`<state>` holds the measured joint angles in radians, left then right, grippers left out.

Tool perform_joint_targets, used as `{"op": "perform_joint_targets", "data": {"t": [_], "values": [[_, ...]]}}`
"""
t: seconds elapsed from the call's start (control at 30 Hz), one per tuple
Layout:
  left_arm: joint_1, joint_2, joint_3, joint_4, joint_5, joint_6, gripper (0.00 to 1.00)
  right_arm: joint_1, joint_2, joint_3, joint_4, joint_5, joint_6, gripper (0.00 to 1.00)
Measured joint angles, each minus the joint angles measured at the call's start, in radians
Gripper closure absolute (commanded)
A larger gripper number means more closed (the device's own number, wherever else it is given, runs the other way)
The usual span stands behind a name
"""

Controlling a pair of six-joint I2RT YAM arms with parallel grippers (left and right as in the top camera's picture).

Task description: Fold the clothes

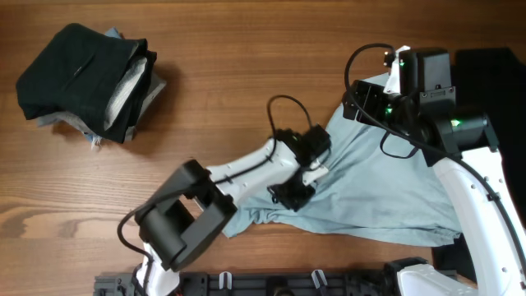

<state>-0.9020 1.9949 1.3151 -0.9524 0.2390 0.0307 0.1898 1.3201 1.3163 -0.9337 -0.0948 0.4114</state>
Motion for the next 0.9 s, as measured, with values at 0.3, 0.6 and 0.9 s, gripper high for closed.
{"op": "perform_joint_targets", "data": {"t": [0.3, 0.6, 0.9], "values": [[0.103, -0.002, 0.154, -0.113, -0.122, -0.015, 0.19, -0.002, 0.000, 0.000, 0.000, 0.024, 0.004, 0.10], [0.256, 0.000, 0.206, 0.259, 0.082, -0.020, 0.27, -0.043, 0.000, 0.000, -0.003, 0.027, 0.008, 0.10], [0.254, 0.153, 0.208, 0.452, 0.312, -0.018, 0.31, -0.048, 0.000, 0.000, -0.002, 0.029, 0.008, 0.10]]}}
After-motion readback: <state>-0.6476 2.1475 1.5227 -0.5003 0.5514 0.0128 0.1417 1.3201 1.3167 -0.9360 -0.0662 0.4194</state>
